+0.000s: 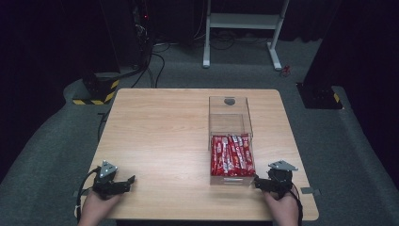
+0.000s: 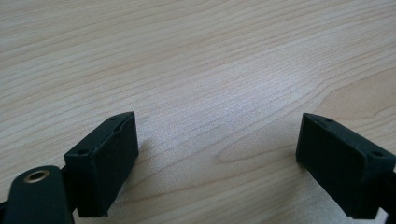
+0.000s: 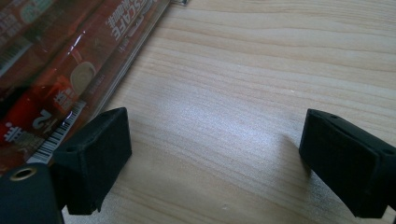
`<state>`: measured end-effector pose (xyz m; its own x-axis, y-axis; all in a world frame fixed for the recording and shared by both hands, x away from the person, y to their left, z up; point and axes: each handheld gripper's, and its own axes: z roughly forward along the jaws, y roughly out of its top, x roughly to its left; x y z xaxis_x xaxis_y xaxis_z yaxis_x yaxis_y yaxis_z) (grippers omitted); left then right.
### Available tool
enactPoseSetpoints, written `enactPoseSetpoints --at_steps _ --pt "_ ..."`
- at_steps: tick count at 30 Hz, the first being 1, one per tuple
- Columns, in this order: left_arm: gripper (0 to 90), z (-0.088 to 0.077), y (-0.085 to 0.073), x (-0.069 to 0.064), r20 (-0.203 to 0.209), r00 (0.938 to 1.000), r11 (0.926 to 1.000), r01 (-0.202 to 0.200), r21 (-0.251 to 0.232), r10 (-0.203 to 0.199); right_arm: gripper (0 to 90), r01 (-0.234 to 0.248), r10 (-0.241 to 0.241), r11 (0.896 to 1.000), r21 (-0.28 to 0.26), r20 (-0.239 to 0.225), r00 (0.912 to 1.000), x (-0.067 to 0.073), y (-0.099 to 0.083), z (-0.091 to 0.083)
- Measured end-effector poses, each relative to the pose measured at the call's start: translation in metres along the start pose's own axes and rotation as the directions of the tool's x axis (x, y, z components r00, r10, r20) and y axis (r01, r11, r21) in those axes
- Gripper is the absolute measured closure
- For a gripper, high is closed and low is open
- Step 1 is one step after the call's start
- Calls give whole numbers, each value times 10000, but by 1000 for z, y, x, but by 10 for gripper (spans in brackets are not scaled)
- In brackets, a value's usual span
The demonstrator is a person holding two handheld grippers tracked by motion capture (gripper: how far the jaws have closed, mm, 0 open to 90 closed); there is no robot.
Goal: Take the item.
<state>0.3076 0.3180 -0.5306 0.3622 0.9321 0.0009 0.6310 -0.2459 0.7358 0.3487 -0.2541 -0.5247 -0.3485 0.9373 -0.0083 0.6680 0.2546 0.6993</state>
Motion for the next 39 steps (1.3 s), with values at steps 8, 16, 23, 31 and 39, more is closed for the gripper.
enactPoseSetpoints --at_steps 8,16,23,31,39 --pt "135 0 0 0 5 10000 10000 30 9 -30 89 18 -18 10000 1 -35 10000 0 -1 -1" --pt "137 0 0 0 0 10000 10000 30 8 -30 89 42 -42 10000 -3 -44 10000 0 -1 -1" --pt "144 -1 1 1 74 9999 9999 -82 76 81 89 39 -39 10000 0 -45 10000 0 -1 -1" --pt "150 -4 6 -3 512 9987 10000 -48 1 48 88 30 -30 10000 1 -40 10000 0 -1 -1" --pt "147 -9 16 -14 570 9976 9985 -377 -397 399 89 45 -45 10000 -3 -42 10000 0 -1 -1"
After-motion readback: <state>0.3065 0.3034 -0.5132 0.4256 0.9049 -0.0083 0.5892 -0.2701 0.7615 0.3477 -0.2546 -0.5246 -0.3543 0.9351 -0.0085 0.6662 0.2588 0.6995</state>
